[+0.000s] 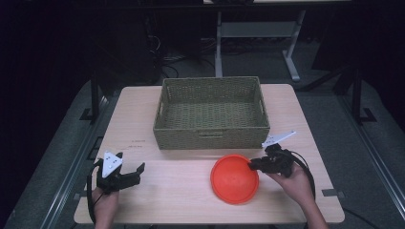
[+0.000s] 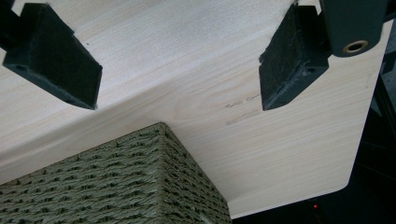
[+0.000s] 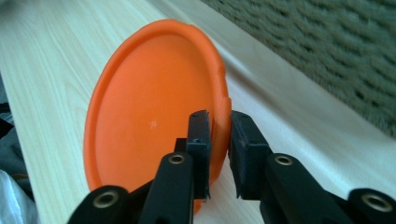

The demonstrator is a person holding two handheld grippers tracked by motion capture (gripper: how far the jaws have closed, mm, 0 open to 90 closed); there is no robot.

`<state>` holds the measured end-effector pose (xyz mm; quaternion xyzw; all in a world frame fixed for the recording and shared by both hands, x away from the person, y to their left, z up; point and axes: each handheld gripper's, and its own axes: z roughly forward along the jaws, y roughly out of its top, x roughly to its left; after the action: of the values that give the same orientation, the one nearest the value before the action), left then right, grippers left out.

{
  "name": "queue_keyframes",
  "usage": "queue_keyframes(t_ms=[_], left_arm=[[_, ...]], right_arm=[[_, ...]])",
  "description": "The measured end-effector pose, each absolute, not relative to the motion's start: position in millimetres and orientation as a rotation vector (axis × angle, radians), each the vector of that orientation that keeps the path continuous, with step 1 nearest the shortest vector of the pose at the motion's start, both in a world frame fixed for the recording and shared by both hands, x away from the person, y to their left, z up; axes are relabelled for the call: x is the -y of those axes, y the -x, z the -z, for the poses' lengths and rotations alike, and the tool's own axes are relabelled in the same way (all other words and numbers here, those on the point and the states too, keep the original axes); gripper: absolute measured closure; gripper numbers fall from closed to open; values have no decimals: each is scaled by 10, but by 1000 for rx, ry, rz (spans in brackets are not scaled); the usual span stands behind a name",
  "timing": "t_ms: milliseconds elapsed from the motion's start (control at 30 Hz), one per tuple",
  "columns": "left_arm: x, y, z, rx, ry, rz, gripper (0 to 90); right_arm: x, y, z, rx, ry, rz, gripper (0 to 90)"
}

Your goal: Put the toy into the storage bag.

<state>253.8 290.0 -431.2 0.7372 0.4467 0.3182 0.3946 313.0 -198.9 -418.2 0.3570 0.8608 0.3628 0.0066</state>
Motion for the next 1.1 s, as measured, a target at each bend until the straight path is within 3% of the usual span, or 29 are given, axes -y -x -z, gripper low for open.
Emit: queue_keyframes(t_ms=[1100], left_arm=[[-2887, -2530, 4309, -1131, -1868, -809, 128]], right_arm=[[1862, -3131, 3535, -2637, -1089, -1335, 819]])
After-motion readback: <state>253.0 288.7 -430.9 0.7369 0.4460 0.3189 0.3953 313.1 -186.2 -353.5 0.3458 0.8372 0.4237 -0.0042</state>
